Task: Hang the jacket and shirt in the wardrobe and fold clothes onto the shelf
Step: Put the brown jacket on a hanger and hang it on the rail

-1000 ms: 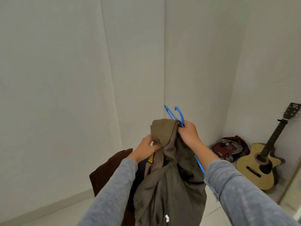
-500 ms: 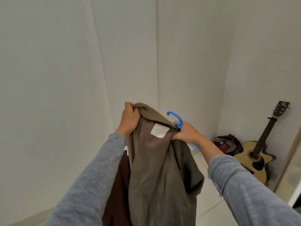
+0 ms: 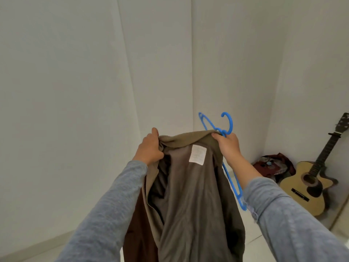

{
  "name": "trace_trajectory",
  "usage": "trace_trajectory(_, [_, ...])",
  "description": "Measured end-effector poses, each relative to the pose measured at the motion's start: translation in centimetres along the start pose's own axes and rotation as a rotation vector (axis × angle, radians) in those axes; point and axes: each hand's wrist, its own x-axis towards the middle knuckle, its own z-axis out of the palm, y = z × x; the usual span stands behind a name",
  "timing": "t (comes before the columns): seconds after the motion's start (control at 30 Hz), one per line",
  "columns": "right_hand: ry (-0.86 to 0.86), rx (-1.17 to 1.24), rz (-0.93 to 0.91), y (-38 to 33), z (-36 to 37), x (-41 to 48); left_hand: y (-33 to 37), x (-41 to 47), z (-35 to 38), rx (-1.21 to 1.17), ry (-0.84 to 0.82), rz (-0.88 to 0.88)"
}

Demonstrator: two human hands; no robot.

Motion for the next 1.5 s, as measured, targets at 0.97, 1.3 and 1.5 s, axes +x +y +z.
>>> trace_trajectory(0.97, [-0.112, 0.156, -0.013, 3.7, 0.6, -6.2, -3.8, -1.1, 2.9, -0.707, 0.333, -0.424])
trace_trajectory(1.3, [-0.451, 0.061, 0.348, 9.3, 2.3, -10.6, -5.6, -2.4, 0.7, -0.918, 0.360, -0.345])
trace_trajectory(1.5, [-0.363, -0.114, 0.368, 9.2, 5.9, -11.3, -3.4, -3.7, -1.6, -1.083, 0.198, -0.241])
